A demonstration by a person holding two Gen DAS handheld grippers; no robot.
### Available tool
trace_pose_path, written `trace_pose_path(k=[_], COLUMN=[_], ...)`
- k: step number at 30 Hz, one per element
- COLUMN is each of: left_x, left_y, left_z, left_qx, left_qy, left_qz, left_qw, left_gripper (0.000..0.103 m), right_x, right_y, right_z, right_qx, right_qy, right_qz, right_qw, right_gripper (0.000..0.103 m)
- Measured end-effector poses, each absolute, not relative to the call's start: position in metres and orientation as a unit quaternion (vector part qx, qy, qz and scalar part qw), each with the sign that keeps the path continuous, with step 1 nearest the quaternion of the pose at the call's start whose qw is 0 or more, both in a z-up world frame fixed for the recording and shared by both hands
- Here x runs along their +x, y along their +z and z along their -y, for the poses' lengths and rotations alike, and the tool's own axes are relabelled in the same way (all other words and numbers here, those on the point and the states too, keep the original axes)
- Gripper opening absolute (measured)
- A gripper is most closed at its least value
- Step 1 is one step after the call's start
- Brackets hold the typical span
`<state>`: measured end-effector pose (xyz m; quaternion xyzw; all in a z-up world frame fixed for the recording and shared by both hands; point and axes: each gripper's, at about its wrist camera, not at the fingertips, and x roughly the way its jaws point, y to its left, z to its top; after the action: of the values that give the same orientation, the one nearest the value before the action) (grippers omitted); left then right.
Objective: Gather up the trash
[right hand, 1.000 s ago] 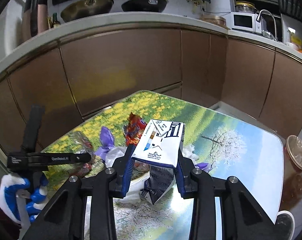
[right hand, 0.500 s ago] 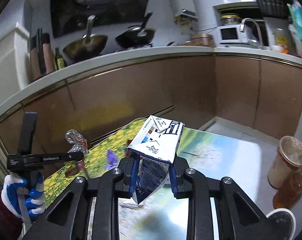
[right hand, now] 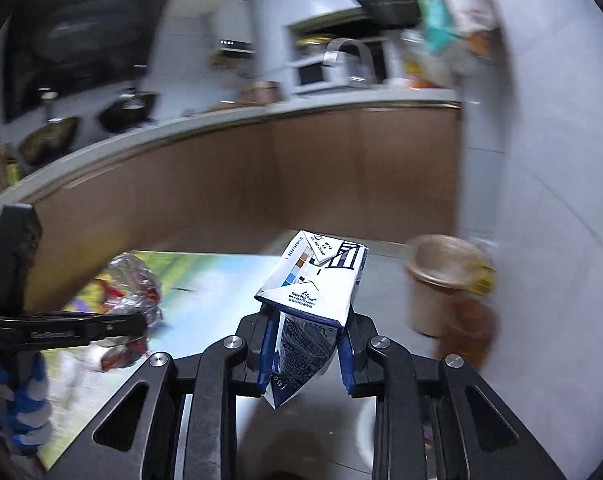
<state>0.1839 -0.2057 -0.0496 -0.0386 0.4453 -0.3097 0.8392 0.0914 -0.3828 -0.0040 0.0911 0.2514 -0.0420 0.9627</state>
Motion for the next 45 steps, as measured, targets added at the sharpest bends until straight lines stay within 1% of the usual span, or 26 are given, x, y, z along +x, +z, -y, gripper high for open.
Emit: trace_pose_path(k=[5, 8, 10, 13, 14, 16, 17, 18, 19, 20, 22, 23, 26, 30, 36, 42, 43, 45], left_x=[0.188, 0.191, 0.195, 0.2, 0.2, 0.205, 0.208, 0.21, 0.212, 0.214, 0.218, 0.218, 0.216, 0.213, 0.199, 0.187, 0.185, 0.181], left_y=[-0.084, -0.102, -0.115, -0.134, -0.14, -0.152, -0.157, -0.162, -0.165, -0.168, -0.169, -0.167, -0.159, -0.143, -0.104, -0.066, -0.061, -0.051], left_z=[0.305, 0.353, 0.378, 0.405, 0.406, 0.417, 0.419, 0.421, 0.423, 0.425, 0.427, 0.427, 0.422, 0.411, 0.372, 0.315, 0.303, 0.28], left_qx=[0.001, 0.024, 0.034, 0.044, 0.044, 0.039, 0.037, 0.034, 0.031, 0.027, 0.019, 0.016, 0.012, 0.01, -0.003, -0.019, -0.022, -0.025], left_qy=[-0.353, -0.365, -0.369, -0.372, -0.372, -0.374, -0.374, -0.373, -0.372, -0.373, -0.376, -0.377, -0.381, -0.379, -0.365, -0.341, -0.339, -0.331], left_qz=[-0.485, -0.499, -0.509, -0.52, -0.523, -0.534, -0.537, -0.537, -0.538, -0.54, -0.542, -0.541, -0.531, -0.511, -0.474, -0.439, -0.433, -0.42], left_qw=[0.8, 0.786, 0.777, 0.768, 0.765, 0.757, 0.755, 0.756, 0.756, 0.754, 0.752, 0.752, 0.757, 0.771, 0.801, 0.831, 0.835, 0.845], left_gripper=[0.007, 0.007, 0.01, 0.01, 0.012, 0.021, 0.031, 0.038, 0.04, 0.04, 0.04, 0.04, 0.04, 0.04, 0.04, 0.04, 0.041, 0.045], right_x=[0.095, 0.103, 0.11, 0.119, 0.121, 0.127, 0.127, 0.131, 0.13, 0.132, 0.135, 0.135, 0.134, 0.129, 0.113, 0.105, 0.104, 0.102], right_y=[-0.047, -0.076, -0.095, -0.116, -0.122, -0.133, -0.139, -0.144, -0.15, -0.154, -0.16, -0.161, -0.16, -0.146, -0.099, -0.053, -0.046, -0.031], right_z=[0.436, 0.462, 0.476, 0.49, 0.495, 0.505, 0.507, 0.512, 0.518, 0.521, 0.527, 0.529, 0.53, 0.524, 0.49, 0.446, 0.438, 0.421], right_qx=[0.104, 0.121, 0.132, 0.14, 0.144, 0.152, 0.154, 0.159, 0.161, 0.163, 0.166, 0.167, 0.168, 0.165, 0.138, 0.113, 0.11, 0.102], right_qy=[-0.107, -0.13, -0.141, -0.154, -0.155, -0.158, -0.16, -0.16, -0.161, -0.162, -0.164, -0.165, -0.167, -0.162, -0.137, -0.096, -0.089, -0.075], right_qz=[-0.29, -0.313, -0.327, -0.342, -0.346, -0.352, -0.355, -0.359, -0.361, -0.362, -0.366, -0.367, -0.365, -0.354, -0.323, -0.295, -0.291, -0.283], right_qw=[0.945, 0.933, 0.925, 0.916, 0.914, 0.91, 0.908, 0.906, 0.905, 0.903, 0.901, 0.9, 0.9, 0.906, 0.926, 0.944, 0.946, 0.951], right_gripper=[0.026, 0.026, 0.027, 0.027, 0.028, 0.028, 0.028, 0.029, 0.033, 0.04, 0.044, 0.044, 0.048, 0.048, 0.048, 0.048, 0.048, 0.048])
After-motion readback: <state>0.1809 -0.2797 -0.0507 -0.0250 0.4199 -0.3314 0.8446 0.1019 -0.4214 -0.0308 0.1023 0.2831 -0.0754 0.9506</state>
